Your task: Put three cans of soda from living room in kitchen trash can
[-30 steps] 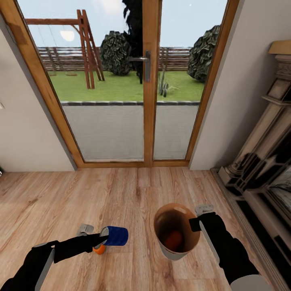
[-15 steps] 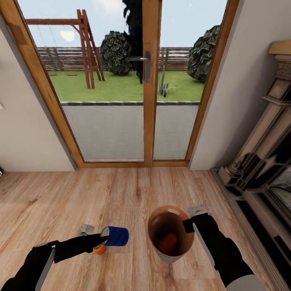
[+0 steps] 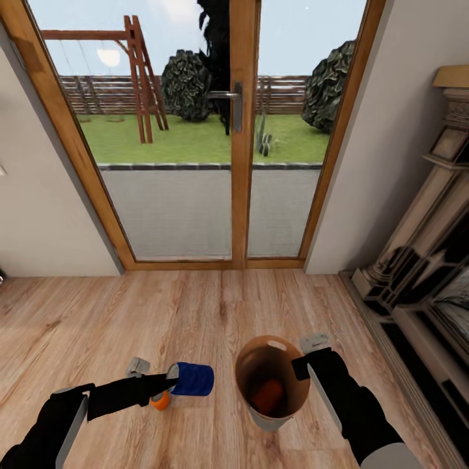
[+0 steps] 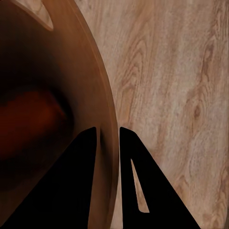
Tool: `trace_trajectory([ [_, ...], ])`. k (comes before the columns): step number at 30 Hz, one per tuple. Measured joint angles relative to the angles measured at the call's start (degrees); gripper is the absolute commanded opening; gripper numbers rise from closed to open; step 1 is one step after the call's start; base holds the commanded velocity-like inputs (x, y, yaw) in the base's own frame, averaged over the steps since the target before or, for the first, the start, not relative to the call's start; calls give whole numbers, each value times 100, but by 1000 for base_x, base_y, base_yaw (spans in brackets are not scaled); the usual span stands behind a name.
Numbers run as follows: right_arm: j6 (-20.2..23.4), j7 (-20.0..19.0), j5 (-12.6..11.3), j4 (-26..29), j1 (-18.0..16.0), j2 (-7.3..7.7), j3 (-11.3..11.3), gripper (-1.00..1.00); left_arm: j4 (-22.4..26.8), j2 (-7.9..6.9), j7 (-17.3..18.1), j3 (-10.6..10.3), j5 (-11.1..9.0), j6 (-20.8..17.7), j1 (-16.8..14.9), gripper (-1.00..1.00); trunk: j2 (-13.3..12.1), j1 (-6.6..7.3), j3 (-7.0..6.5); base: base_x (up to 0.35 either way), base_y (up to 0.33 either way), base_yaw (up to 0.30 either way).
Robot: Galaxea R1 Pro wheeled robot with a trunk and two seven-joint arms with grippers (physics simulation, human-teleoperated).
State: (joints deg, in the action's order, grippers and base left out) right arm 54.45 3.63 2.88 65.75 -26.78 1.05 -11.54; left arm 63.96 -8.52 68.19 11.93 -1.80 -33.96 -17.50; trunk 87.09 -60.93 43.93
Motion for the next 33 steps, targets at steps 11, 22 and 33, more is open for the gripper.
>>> trace_trajectory([
  [11, -136, 2, 21, -190, -1, -7, -2, -100, 331, 0, 22, 2, 2, -145, 0, -100, 0, 0, 0, 0, 0, 0],
  [22, -149, 1, 11, -215, -1, -7, 1, -100, 598, 0, 30, 2, -6, -323, 0, -100, 0, 0, 0, 0, 0, 0],
  [33, -442, 2, 11, -468, -2, -7, -1, -100, 720, 0, 31, -7, -15, -390, 0, -100, 0, 0, 0, 0, 0, 0],
])
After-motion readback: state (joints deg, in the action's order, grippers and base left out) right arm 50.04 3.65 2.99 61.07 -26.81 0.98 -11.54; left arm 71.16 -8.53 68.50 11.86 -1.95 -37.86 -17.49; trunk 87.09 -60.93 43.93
